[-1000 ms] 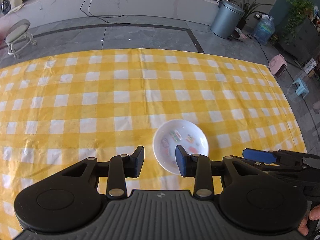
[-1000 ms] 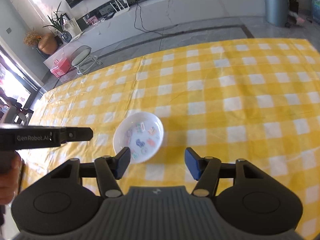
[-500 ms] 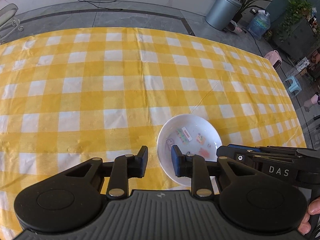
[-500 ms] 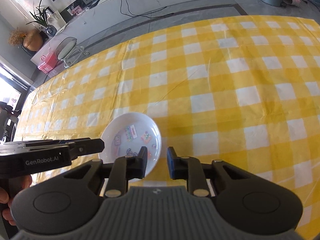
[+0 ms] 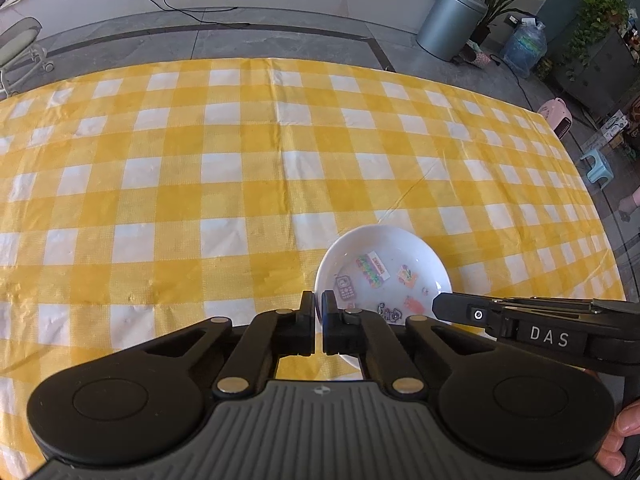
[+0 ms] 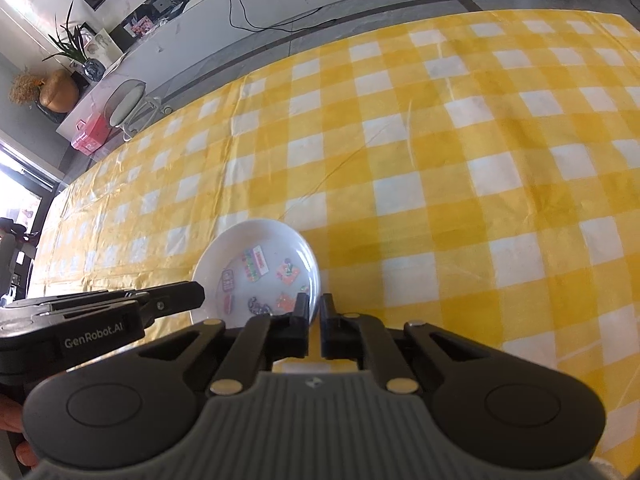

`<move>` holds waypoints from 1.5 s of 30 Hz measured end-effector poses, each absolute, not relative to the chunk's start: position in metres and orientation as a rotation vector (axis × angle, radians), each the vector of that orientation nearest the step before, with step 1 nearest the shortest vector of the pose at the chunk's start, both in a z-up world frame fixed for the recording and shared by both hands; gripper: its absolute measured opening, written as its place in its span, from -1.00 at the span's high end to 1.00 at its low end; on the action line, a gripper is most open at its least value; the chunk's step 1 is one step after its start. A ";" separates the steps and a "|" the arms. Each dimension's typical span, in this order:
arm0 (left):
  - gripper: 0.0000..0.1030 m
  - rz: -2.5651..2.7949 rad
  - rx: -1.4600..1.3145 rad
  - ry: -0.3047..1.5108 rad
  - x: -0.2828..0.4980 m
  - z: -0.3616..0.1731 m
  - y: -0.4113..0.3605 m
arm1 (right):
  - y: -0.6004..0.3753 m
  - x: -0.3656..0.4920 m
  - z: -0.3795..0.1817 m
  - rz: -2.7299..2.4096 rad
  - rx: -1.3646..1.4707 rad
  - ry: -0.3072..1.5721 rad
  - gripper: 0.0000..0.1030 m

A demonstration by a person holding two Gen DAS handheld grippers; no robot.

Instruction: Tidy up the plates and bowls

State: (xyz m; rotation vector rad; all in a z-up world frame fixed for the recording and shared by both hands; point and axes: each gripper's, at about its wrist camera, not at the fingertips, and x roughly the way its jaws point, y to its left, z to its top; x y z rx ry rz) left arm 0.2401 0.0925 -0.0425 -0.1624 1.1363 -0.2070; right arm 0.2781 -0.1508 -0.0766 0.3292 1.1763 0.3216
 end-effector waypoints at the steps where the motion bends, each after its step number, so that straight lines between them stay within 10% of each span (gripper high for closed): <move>1: 0.95 -0.204 -0.163 1.137 0.239 -0.040 0.092 | -0.152 0.277 -0.075 0.321 0.333 1.175 0.96; 22: 0.95 -0.228 -0.140 1.153 0.158 0.024 0.006 | -0.238 0.188 -0.007 0.309 0.346 1.154 0.97; 45: 0.94 -0.253 -0.172 1.302 0.109 -0.035 -0.075 | -0.326 0.122 -0.048 0.219 0.350 1.259 0.98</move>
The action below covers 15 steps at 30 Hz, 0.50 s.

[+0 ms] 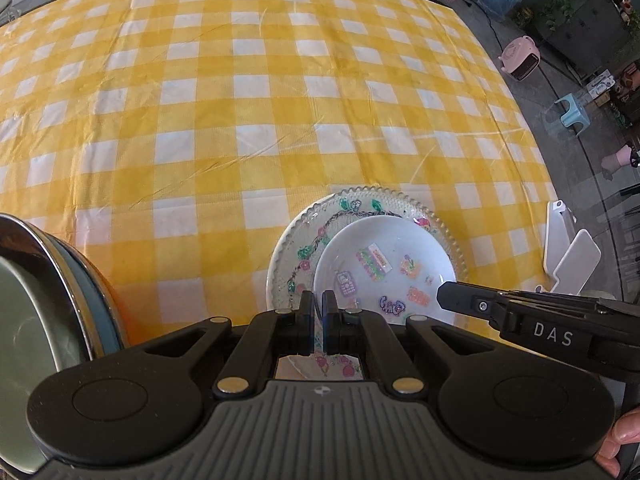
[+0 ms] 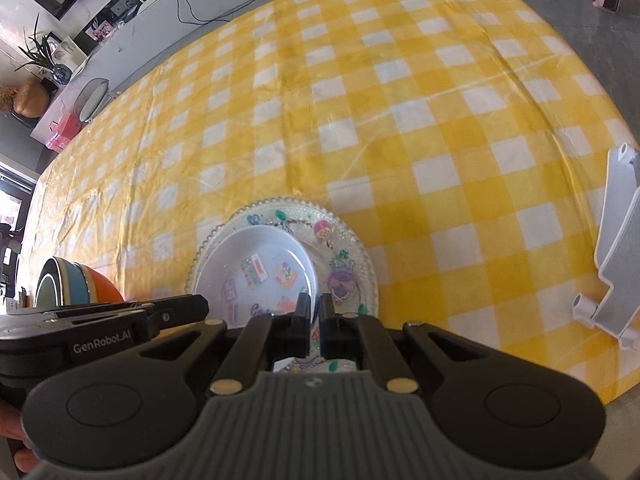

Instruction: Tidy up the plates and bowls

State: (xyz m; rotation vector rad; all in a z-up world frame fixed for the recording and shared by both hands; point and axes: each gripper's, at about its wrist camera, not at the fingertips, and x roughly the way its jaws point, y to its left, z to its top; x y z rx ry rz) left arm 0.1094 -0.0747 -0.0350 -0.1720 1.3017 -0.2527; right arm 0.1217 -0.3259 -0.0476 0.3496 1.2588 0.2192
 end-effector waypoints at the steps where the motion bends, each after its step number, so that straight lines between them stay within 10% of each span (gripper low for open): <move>1: 0.94 -0.253 -0.170 1.303 0.109 -0.036 -0.075 | -0.326 0.122 -0.049 0.219 0.350 1.262 0.98; 15: 0.94 -0.261 -0.107 1.288 0.107 -0.038 -0.083 | -0.325 0.123 -0.060 0.215 0.340 1.282 0.98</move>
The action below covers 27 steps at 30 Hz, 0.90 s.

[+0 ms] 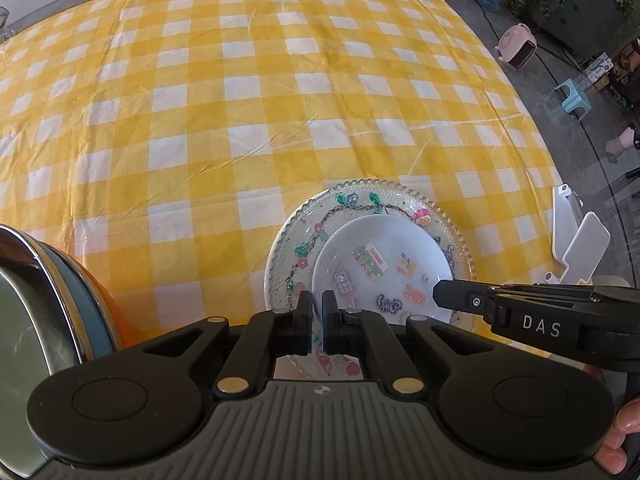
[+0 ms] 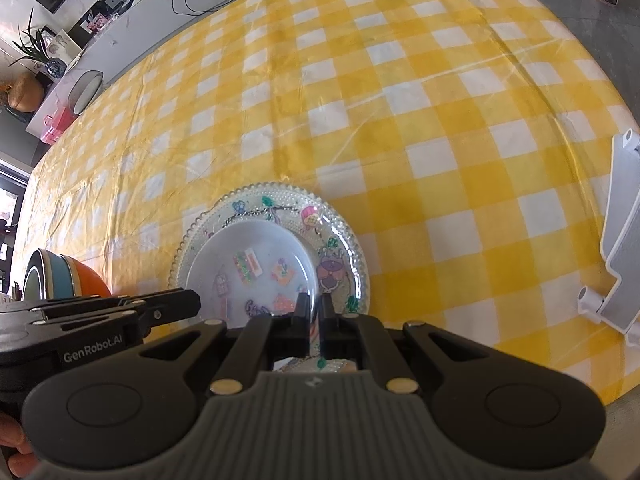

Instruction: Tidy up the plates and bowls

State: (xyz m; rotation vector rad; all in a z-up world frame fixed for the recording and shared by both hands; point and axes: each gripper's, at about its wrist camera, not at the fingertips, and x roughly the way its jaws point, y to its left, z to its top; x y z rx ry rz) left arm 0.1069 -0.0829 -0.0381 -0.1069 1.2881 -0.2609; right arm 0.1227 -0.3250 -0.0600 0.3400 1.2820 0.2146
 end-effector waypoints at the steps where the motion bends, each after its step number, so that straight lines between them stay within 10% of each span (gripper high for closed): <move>1: 0.92 -0.262 -0.110 1.288 0.107 -0.038 -0.082 | -0.324 0.123 -0.060 0.215 0.336 1.281 0.98; 27: -0.05 -0.343 -0.019 1.138 0.070 0.066 -0.027 | -0.284 0.106 0.014 0.303 0.238 1.168 0.03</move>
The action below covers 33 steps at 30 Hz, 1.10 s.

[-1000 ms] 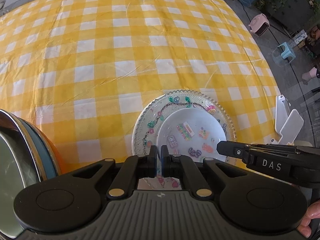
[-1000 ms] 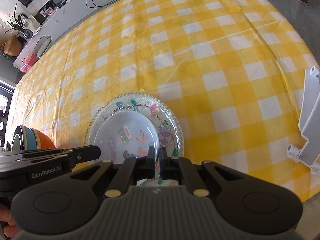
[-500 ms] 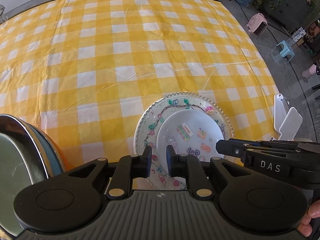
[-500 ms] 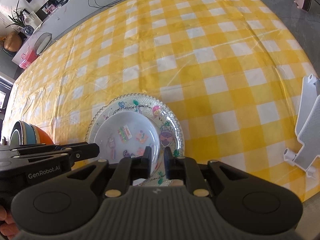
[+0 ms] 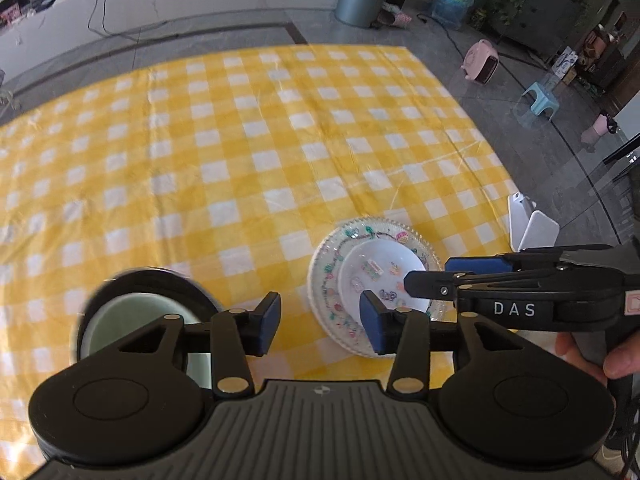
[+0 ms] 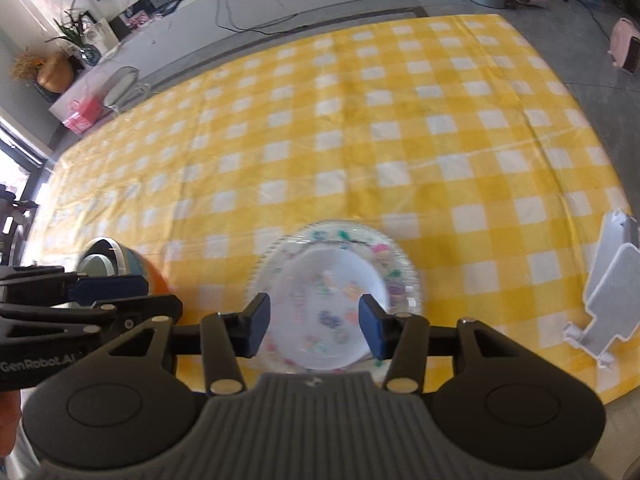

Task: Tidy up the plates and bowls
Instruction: 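Move the left gripper to the stacked bowls' rim and close it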

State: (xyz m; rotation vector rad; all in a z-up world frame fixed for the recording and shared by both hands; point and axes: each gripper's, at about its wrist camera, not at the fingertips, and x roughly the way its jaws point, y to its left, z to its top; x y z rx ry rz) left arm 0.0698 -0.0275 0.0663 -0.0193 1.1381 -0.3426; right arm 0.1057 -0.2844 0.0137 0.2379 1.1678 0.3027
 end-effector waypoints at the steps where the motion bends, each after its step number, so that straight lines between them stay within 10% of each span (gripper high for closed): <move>1: -0.13 -0.343 -0.018 1.123 0.067 0.073 -0.019 | -0.279 0.105 0.019 0.325 0.255 1.168 0.02; 11: -0.30 -0.179 -0.060 1.056 0.042 0.095 0.075 | -0.204 0.099 0.035 0.491 0.333 1.210 -0.27; 33: -0.27 -0.068 -0.477 1.219 0.058 -0.019 0.144 | -0.135 0.122 -0.035 0.439 0.343 1.379 -0.12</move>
